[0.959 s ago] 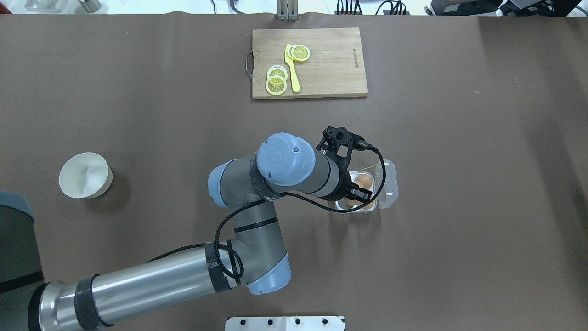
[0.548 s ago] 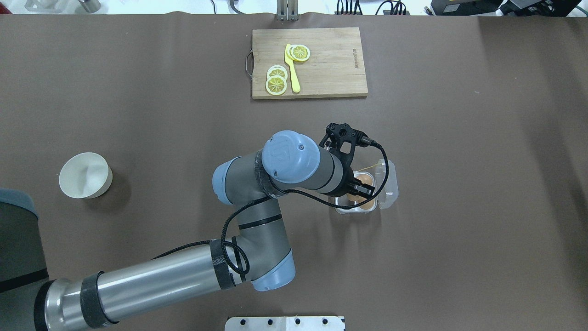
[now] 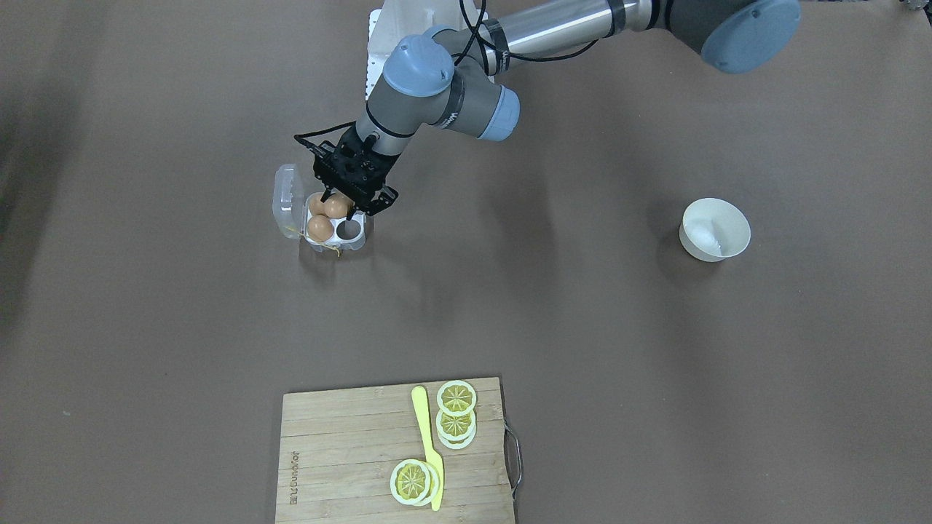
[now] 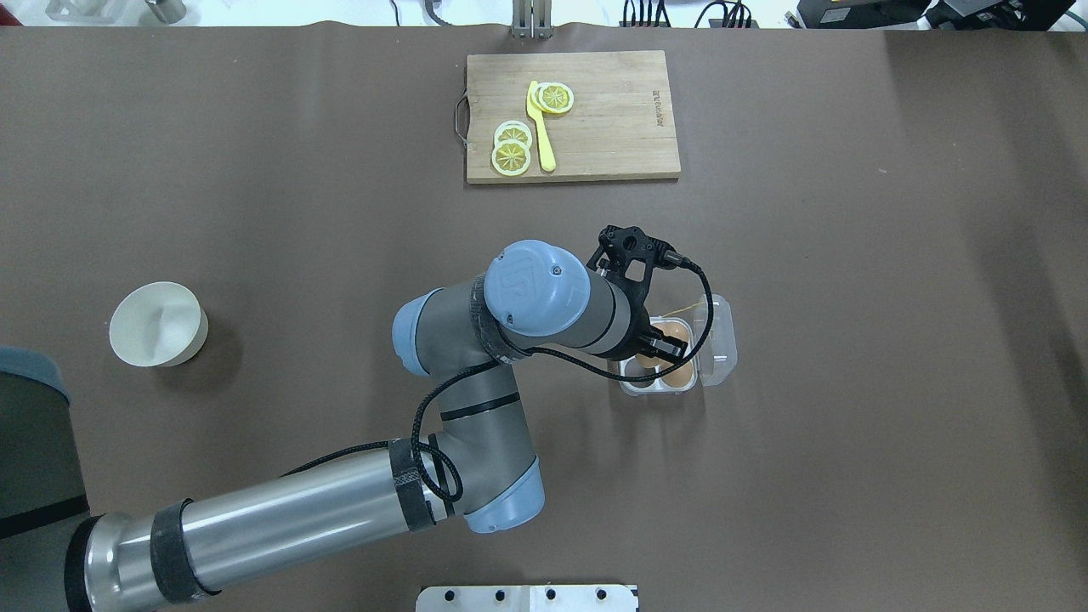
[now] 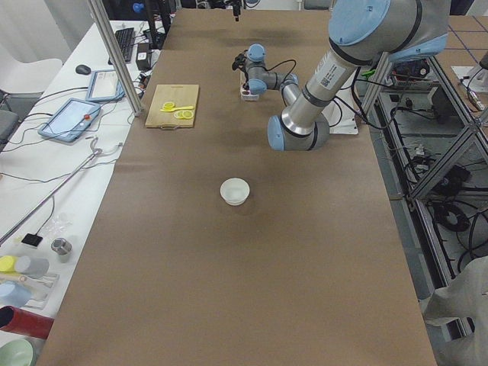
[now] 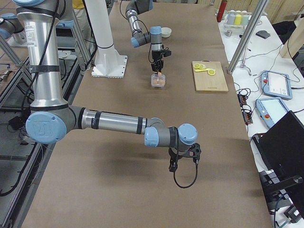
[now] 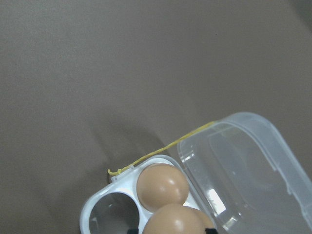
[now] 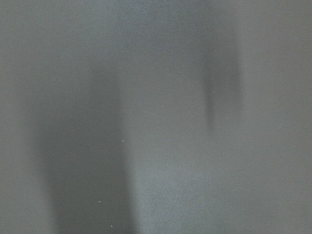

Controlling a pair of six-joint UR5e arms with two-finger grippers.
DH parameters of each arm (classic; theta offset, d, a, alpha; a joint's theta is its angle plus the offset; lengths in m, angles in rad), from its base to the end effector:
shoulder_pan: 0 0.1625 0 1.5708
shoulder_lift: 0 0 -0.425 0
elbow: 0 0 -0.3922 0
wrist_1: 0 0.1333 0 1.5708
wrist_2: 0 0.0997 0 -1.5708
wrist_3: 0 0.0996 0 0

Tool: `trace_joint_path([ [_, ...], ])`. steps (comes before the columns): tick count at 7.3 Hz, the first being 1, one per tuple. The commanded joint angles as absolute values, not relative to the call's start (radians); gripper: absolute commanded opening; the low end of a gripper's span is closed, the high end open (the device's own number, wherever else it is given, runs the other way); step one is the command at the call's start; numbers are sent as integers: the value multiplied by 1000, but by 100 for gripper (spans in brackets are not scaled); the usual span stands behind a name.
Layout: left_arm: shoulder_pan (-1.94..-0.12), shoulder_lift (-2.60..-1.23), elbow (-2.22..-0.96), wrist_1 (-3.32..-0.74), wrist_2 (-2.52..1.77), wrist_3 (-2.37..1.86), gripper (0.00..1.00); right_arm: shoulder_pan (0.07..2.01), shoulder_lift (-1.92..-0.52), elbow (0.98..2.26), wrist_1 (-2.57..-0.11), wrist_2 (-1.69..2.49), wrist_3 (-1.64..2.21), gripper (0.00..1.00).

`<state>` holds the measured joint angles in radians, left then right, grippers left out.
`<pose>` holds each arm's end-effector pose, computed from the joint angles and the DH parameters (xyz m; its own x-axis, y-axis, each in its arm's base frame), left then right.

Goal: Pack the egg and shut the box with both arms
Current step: 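Lower the egg into the empty cup and open the left gripper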

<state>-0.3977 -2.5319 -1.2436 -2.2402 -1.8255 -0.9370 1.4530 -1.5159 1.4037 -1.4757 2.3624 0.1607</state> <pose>0.6807 -0.4033 0.1029 0.2856 0.5016 -0.8166 -0.0228 0.8554 0.5175 0.0019 -0.5153 0.7025 0.7091 0.0893 0.6995 0.0041 0.9914 -0.1307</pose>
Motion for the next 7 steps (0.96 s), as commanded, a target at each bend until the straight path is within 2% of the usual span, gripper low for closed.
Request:
trace_joint_path([
  [1,-399,-2531,-1226,-2256,-1816,-934,39,1448,-1514,1404,-1476,2362,164,100],
  [2,-399,-2531,-1227,-2256,-1819,-934,41,1447,-1514,1404,-1476,2362,166,100],
  [3,-402,-2530,-1235,-2261,-1824,-936,48,1447,-1514,1404,-1476,2362,164,100],
  [4,-405,-2530,-1235,-2263,-1824,-934,66,1447,-1514,1404,-1476,2362,166,100],
  [5,-405,-2525,-1244,-2263,-1824,-933,78,1447,-1514,1404,-1476,2362,166,100],
  [7,-408,-2516,-1261,-2263,-1825,-931,94,1447,-1514,1404,-1476,2362,166,100],
])
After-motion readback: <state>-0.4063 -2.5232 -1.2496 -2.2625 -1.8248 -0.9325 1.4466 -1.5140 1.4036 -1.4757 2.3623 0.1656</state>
